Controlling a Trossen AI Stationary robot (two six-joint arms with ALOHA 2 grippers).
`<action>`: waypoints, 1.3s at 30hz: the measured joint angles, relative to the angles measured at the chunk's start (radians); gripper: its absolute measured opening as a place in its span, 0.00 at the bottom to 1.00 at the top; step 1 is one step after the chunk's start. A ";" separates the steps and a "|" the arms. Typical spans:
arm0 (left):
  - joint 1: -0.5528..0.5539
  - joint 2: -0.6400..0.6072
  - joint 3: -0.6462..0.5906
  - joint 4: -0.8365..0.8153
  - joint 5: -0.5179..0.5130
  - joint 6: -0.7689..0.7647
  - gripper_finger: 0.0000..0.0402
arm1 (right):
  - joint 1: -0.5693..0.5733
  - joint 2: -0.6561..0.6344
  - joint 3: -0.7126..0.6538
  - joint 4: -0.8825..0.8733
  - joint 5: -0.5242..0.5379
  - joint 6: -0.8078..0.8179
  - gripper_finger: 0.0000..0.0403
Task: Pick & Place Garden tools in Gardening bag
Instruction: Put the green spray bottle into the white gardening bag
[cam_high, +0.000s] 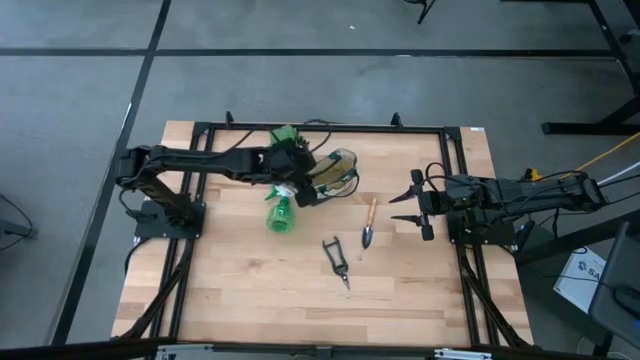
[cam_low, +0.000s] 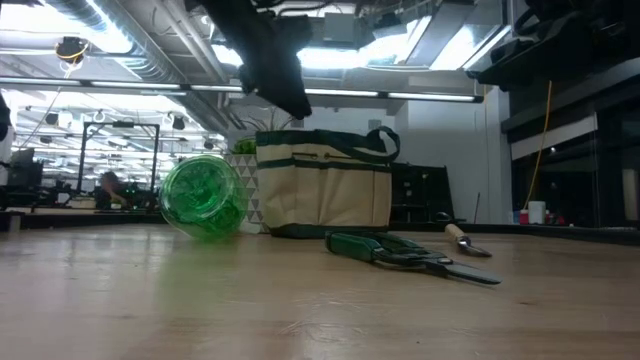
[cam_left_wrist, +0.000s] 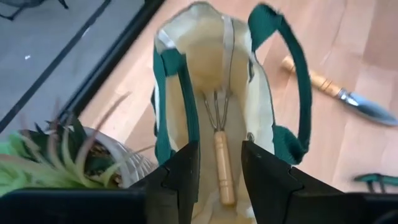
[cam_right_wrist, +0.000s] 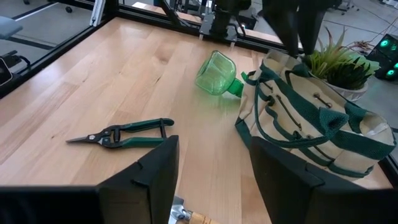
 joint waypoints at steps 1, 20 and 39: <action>-0.002 -0.009 0.000 0.000 0.001 0.000 0.29 | 0.000 0.000 0.000 -0.001 0.000 0.000 0.50; -0.110 -0.157 -0.058 -0.340 0.134 0.161 0.26 | 0.000 0.000 0.000 0.000 0.000 0.000 0.50; -0.099 -0.357 -0.654 0.245 -0.127 -0.025 0.18 | 0.000 0.000 0.000 0.000 0.000 0.000 0.50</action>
